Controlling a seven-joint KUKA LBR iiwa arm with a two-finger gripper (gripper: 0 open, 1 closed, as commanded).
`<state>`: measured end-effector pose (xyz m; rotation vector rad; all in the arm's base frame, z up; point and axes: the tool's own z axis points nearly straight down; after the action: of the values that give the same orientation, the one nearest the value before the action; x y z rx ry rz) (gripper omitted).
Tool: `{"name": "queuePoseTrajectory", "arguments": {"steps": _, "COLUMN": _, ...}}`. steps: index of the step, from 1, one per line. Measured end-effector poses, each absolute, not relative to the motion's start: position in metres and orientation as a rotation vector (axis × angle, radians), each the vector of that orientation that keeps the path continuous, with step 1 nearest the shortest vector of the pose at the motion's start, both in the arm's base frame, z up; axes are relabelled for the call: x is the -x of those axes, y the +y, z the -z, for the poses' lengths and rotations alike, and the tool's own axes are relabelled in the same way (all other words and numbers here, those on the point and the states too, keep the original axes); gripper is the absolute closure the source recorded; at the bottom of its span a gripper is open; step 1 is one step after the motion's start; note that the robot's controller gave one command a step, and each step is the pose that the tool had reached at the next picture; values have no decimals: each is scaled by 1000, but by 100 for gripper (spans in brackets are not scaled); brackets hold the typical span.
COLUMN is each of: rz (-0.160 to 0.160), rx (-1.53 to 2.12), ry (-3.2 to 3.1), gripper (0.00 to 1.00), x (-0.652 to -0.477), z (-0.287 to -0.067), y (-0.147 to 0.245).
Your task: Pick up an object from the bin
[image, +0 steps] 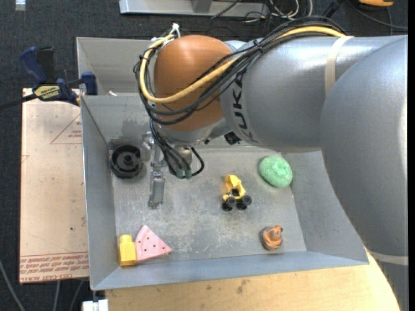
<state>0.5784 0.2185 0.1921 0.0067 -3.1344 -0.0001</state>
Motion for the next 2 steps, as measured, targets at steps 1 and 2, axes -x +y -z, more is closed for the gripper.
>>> {"name": "queuePoseTrajectory", "arguments": {"steps": 1, "rz": 3, "rx": -1, "ry": -3142, "gripper": 0, "x": -580, "z": -197, "y": 217}}
{"name": "queuePoseTrajectory", "arguments": {"steps": 2, "rz": 7, "rx": 53, "ry": -3148, "gripper": 0, "x": -609, "z": -174, "y": 216}}
